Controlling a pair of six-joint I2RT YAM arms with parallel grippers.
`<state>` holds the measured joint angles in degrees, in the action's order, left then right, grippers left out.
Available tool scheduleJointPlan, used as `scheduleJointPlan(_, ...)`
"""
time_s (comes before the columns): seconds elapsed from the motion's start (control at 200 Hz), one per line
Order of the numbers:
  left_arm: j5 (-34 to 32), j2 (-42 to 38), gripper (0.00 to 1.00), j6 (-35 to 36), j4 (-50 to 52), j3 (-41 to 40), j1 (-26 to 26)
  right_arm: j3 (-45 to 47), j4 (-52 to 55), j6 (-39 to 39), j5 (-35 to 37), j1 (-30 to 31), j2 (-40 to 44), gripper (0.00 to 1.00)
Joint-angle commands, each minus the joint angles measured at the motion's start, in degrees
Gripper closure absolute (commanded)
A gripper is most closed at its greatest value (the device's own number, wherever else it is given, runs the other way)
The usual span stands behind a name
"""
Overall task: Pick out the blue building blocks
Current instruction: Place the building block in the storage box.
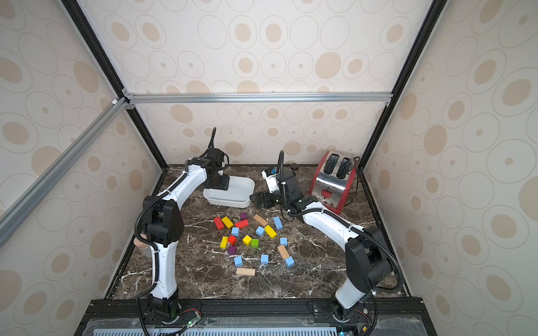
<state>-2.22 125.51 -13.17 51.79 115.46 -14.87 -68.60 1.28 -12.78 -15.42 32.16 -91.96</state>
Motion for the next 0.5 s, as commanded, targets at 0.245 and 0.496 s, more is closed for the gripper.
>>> scheduleJointPlan(0.245,-0.5,6.2,0.91,-2.2,0.3,5.5,0.5,2.3,-0.5,-1.4,0.2,-0.6,0.3,0.0)
scheduleJointPlan(0.496,-0.4,8.7,0.89,-3.0,0.4,5.7,0.6,3.1,-1.1,-1.7,0.1,-1.3,-0.3,0.0)
